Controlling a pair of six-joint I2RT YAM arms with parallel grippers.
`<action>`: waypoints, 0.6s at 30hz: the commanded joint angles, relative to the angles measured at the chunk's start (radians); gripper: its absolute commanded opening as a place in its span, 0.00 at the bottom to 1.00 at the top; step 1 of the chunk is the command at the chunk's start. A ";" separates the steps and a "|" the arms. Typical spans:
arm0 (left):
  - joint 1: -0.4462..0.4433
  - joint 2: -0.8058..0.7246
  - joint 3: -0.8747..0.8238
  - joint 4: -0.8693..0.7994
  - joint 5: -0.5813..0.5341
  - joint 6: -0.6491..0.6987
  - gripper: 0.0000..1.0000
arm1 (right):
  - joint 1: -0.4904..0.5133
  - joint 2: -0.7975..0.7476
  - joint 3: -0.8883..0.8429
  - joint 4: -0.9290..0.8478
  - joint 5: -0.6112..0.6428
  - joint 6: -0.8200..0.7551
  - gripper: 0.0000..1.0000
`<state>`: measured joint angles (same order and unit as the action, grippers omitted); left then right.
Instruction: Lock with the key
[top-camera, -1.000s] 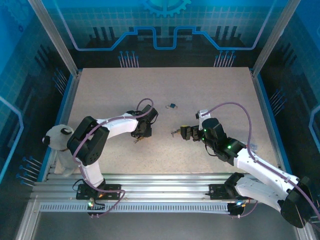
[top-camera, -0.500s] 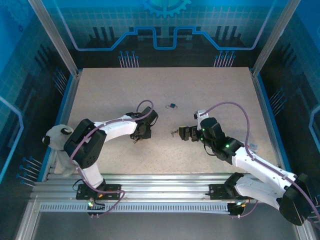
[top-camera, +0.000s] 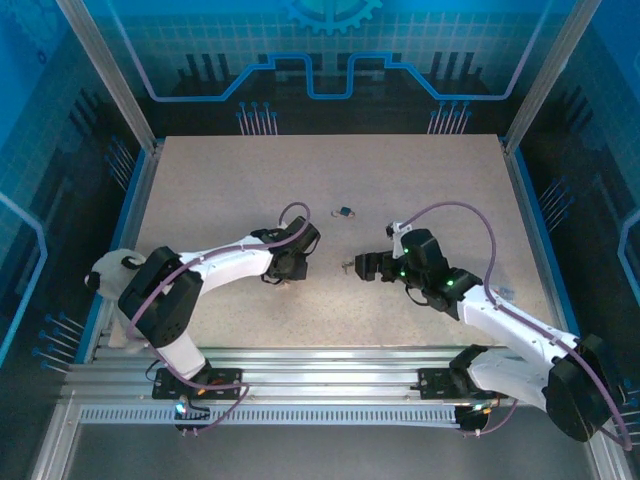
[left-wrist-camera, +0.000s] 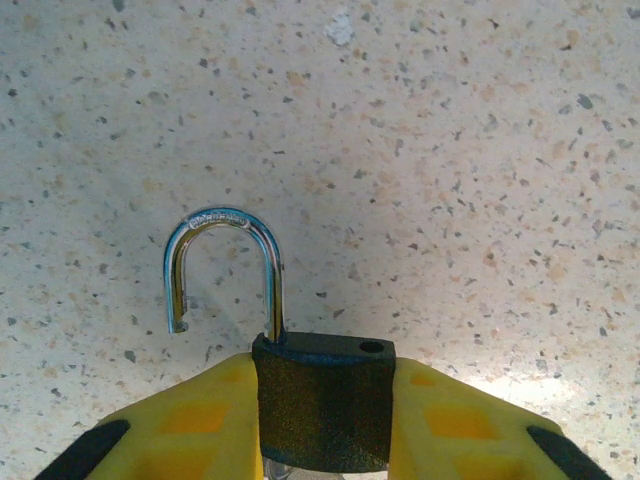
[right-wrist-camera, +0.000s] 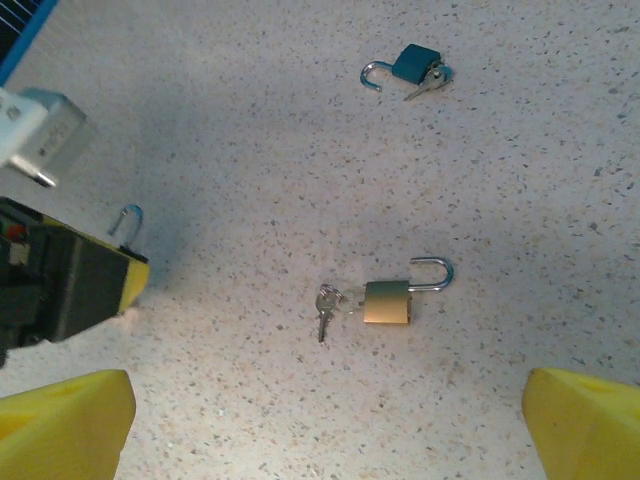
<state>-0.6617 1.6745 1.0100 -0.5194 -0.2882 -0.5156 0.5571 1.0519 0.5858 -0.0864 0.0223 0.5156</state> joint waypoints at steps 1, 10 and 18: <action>-0.017 -0.030 -0.013 0.008 0.015 0.036 0.00 | -0.048 0.005 -0.021 0.061 -0.134 0.060 1.00; -0.029 -0.090 -0.045 0.095 0.099 0.071 0.00 | -0.125 0.032 -0.050 0.138 -0.296 0.122 1.00; -0.040 -0.161 -0.102 0.198 0.204 0.099 0.00 | -0.162 0.060 -0.068 0.200 -0.382 0.175 0.95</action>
<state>-0.6857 1.5616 0.9310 -0.3874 -0.1524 -0.4515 0.4118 1.0977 0.5289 0.0620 -0.2966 0.6548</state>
